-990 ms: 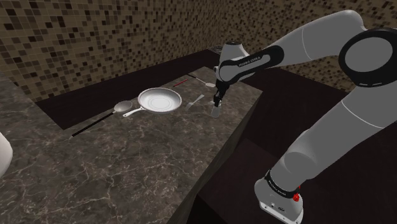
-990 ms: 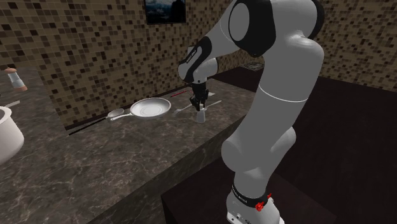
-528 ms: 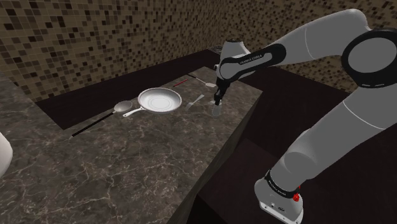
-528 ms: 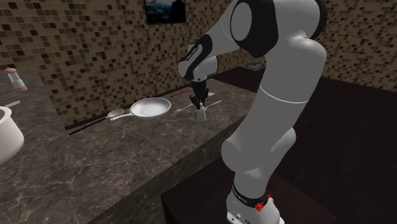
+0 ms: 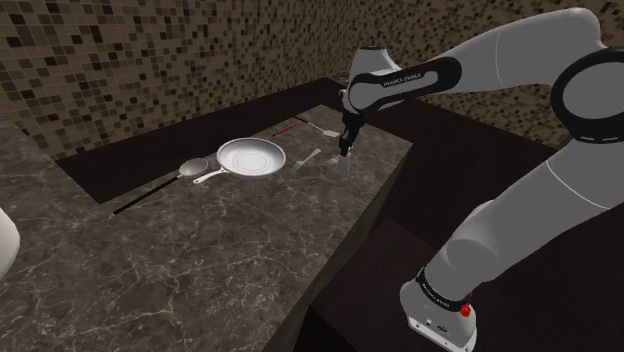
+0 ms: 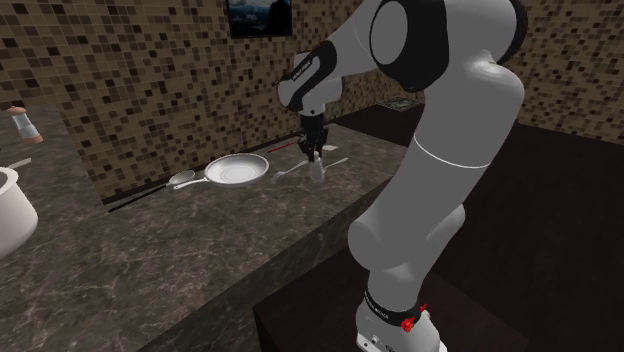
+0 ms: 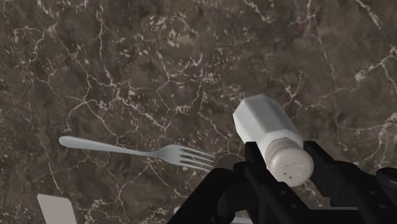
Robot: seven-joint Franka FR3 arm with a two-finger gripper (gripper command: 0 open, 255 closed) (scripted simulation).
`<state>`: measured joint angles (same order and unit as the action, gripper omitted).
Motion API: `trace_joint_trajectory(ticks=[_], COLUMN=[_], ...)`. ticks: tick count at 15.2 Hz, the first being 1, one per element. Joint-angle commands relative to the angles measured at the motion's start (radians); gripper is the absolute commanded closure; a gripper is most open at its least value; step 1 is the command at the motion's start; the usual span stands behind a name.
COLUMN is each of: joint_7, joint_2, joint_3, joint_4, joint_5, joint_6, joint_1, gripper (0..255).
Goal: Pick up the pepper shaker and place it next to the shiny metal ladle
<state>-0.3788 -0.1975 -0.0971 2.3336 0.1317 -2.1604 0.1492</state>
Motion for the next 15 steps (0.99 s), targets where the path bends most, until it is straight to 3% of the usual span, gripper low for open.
trace_joint_trajectory(ticks=[1,15], joint_7=[-0.005,-0.02], joint_2=[-0.012,-0.066], joint_3=[-0.001,0.005], joint_4=[-0.016,-0.156], joint_5=[-0.001,-0.009], joint_6=[0.029,0.221], joint_1=[0.001,-0.003], gripper=[255,255])
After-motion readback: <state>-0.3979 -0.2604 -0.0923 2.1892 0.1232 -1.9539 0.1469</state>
